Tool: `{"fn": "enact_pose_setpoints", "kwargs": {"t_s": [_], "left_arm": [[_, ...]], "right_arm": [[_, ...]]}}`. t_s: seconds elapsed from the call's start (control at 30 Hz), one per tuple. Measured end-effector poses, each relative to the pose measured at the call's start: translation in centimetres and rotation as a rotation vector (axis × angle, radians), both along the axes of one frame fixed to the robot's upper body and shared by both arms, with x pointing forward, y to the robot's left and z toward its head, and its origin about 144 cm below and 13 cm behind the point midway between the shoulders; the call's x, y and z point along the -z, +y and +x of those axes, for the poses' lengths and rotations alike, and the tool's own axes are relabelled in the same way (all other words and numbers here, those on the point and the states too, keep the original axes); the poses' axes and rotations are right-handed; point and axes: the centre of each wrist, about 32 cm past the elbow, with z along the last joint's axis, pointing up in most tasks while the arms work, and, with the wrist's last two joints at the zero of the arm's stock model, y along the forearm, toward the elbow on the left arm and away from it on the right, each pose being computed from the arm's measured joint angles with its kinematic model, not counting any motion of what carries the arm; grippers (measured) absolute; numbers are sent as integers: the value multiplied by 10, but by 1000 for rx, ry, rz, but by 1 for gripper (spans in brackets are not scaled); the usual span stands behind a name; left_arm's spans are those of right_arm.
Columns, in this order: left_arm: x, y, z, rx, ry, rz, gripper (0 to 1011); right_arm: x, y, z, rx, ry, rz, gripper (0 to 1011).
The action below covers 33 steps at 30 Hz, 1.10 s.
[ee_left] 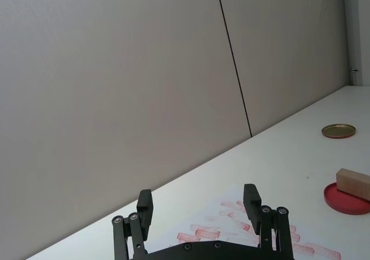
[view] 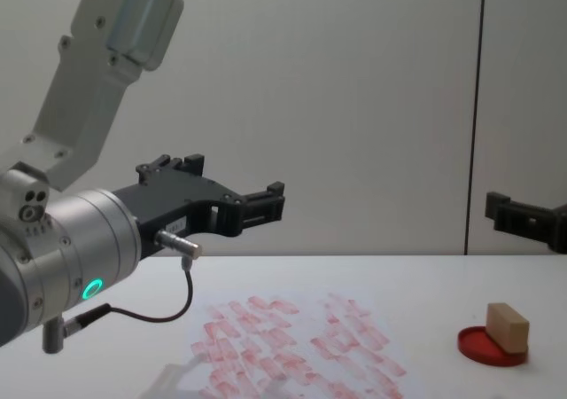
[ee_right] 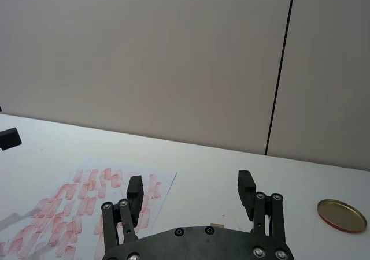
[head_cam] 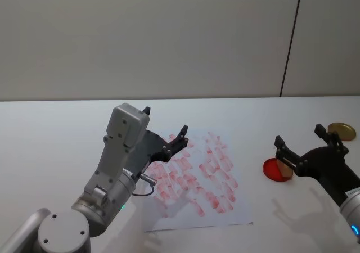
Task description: Use the one hand to pick up the stamp and affix it onto the A4 paper.
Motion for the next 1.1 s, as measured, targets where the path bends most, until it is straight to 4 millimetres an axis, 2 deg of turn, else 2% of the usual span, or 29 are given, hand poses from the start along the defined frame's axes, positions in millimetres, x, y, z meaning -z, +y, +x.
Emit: {"fn": "enact_pose_setpoints", "kwargs": {"t_s": [1.1], "left_arm": [[0,0,0,0,0,0,993]], "right_arm": [[0,2,1,5,4,1,1001]]}}
